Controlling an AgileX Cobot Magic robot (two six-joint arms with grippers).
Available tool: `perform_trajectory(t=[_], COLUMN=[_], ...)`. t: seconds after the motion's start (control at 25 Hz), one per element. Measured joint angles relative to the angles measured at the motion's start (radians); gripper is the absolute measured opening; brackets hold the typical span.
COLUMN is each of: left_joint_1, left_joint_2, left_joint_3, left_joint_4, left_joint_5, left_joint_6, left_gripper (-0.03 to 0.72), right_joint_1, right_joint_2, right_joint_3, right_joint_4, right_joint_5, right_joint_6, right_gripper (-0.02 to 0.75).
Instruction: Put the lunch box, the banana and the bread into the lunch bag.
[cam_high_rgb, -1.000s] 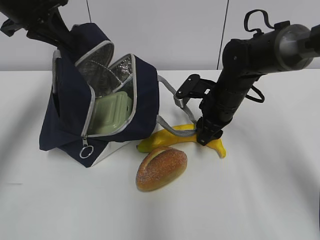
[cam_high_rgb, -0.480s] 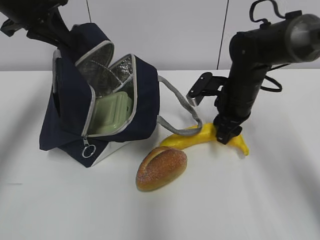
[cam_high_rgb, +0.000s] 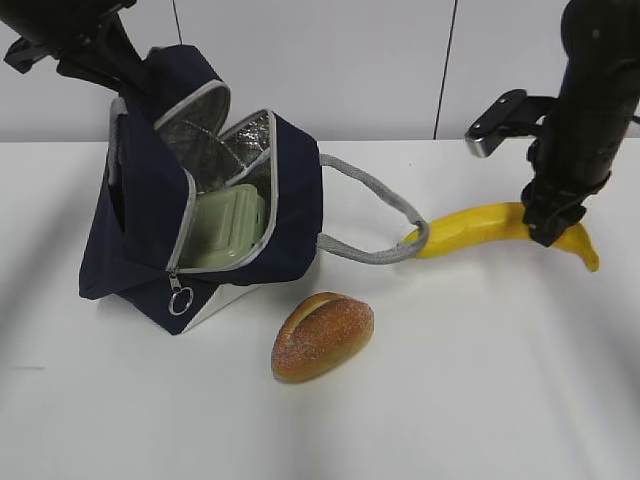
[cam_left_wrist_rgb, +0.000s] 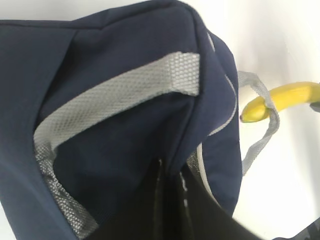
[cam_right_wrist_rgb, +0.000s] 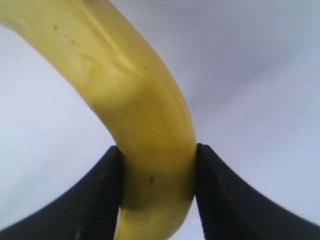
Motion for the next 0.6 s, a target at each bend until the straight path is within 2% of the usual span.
perform_trajectory(t=[0.28,0.6], left_joint_1=[0.000,0.000], left_joint_2=[0.000,0.000], left_joint_3=[0.000,0.000], left_joint_4=[0.000,0.000], left_joint_5=[0.000,0.000], left_joint_6=[0.000,0.000], left_gripper=[-0.016,-0.016], right_joint_1=[-0.051,-0.051], right_joint_2=[-0.094,-0.201], right_joint_3=[0.002,0.002], right_joint_4=[-0.099,-0.087], right_joint_5=[0.047,0.051], right_joint_6=[0.083,0.103], right_gripper=[0.350,0.350])
